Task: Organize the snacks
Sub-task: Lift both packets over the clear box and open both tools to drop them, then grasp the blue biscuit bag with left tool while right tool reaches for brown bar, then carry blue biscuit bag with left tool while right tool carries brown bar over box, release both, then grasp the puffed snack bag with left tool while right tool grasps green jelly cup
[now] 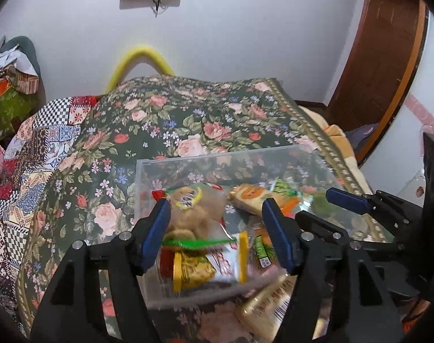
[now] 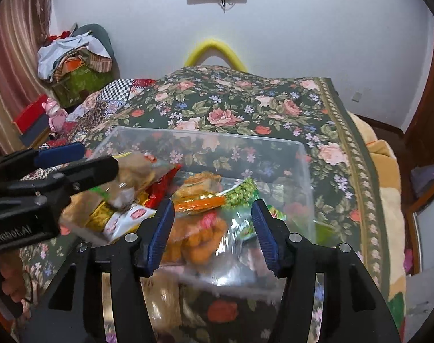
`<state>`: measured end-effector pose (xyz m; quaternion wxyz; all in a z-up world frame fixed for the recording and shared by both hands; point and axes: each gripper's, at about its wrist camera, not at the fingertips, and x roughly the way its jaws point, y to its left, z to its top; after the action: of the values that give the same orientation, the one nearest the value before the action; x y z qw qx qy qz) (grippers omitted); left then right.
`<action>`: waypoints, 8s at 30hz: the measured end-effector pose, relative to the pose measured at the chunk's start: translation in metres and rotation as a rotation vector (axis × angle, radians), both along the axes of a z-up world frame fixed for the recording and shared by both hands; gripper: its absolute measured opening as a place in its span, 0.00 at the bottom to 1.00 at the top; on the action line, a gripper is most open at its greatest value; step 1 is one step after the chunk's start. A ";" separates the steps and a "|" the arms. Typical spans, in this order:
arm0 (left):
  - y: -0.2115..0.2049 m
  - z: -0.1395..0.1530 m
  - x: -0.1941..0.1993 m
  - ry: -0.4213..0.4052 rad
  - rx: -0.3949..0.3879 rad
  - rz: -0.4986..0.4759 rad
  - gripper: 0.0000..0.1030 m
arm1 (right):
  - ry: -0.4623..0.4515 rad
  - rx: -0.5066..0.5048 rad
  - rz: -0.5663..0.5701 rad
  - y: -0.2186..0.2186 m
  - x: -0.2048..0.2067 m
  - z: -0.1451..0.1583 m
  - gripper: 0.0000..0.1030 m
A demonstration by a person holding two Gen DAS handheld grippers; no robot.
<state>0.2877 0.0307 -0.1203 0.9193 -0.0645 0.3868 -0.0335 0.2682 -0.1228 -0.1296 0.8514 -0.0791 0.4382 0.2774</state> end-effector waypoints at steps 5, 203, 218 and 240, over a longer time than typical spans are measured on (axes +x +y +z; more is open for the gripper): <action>-0.006 0.016 -0.030 -0.019 -0.007 -0.018 0.73 | -0.009 0.023 -0.009 -0.018 -0.022 0.016 0.53; 0.108 -0.065 -0.025 0.146 -0.015 0.208 0.64 | 0.083 -0.069 -0.181 -0.105 0.034 -0.044 0.41; 0.137 -0.091 -0.020 0.172 -0.138 0.203 0.65 | 0.137 0.011 -0.146 -0.114 0.040 -0.055 0.41; 0.154 -0.098 -0.028 0.210 0.033 0.221 0.63 | 0.217 0.060 -0.093 -0.116 0.073 -0.067 0.41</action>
<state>0.2598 0.1849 -0.2181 0.8729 -0.0947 0.4717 0.0811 0.3417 -0.2390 -0.1969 0.8127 -0.0028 0.5226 0.2577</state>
